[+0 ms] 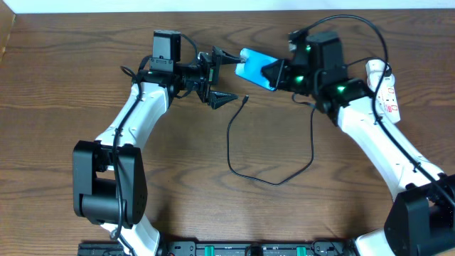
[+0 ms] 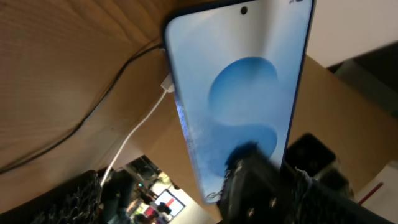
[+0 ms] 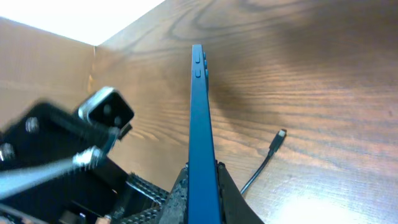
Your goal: Plug charger to phone and switch on socket
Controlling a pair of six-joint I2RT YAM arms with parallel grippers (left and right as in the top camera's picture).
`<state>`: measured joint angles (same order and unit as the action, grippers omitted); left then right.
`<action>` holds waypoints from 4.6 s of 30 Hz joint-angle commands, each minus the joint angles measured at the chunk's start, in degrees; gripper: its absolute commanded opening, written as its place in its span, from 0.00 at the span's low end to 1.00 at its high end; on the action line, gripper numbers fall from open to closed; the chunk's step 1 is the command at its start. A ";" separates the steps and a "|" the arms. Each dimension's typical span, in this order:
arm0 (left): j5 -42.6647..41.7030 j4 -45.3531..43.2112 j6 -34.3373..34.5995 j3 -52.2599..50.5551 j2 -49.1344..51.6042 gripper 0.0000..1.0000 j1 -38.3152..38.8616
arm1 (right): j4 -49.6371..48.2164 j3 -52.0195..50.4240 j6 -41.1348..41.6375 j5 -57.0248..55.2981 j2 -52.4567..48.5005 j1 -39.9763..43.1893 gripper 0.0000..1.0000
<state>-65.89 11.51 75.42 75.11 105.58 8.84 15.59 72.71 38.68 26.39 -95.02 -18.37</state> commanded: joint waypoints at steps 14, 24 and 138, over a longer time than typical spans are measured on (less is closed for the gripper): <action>2.34 -5.49 -1.86 1.29 -1.11 0.93 0.13 | -5.46 0.98 44.35 3.15 1.27 -1.68 0.01; 6.47 -15.78 11.17 1.29 -1.11 0.74 0.07 | -11.30 0.98 48.98 3.58 1.27 -5.40 0.01; -14.97 -20.63 -11.98 1.07 -1.09 0.07 -17.40 | -9.66 2.29 -1.16 16.72 -30.82 -1.88 0.01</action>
<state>-78.35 -8.84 65.08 75.07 105.58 -8.54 6.31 75.94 45.28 35.05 -125.23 -23.68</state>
